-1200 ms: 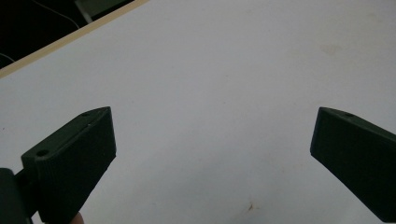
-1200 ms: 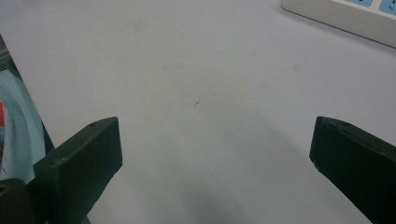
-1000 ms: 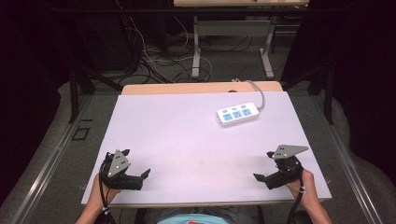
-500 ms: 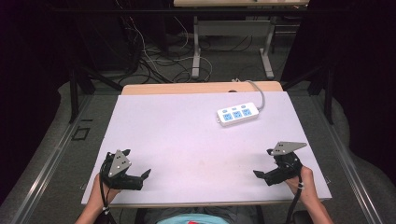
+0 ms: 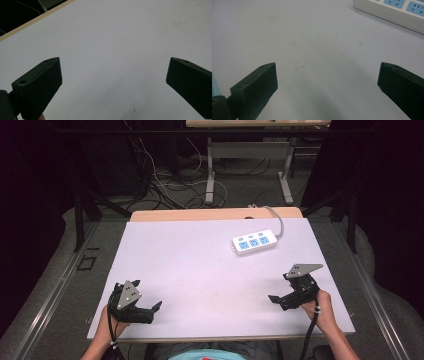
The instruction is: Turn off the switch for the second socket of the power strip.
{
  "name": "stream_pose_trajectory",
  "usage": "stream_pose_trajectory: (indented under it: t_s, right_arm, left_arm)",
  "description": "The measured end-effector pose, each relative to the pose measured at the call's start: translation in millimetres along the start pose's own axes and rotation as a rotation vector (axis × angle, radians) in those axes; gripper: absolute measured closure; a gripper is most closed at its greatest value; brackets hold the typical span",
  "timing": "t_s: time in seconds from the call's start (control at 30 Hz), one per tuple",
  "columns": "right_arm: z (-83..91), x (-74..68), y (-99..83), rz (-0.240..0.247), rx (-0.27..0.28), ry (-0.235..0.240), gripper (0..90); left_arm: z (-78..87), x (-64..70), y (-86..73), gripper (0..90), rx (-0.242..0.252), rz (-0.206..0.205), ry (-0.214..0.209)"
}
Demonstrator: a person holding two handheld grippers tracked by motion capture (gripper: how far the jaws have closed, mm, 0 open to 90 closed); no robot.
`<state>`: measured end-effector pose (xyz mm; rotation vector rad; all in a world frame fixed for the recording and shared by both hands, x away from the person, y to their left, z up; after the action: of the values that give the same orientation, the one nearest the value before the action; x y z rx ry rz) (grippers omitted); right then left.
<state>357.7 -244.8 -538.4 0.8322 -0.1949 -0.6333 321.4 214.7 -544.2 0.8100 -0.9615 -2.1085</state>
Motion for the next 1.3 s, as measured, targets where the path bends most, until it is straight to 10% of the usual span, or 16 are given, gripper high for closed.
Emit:
stream_pose_trajectory:
  t_s: [1.3]
  right_arm:
    - [-37.6, 43.2, 31.0, -0.068, -0.088, 0.005, 2.3]
  left_arm:
    - [-1.6, -1.9, -0.8, 0.1, -0.004, -0.012, 0.001]
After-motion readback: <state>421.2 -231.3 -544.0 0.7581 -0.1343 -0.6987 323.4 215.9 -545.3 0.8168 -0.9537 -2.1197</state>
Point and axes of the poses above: each handheld gripper's, and its own axes: z roughly backward along the jaws, y roughly out of its top, x roughly to its right, the point moved 5 cm from there along -z, roughly forward along the jaws, and after that the axes turned 6 degrees about y, right-handed, at the moved point
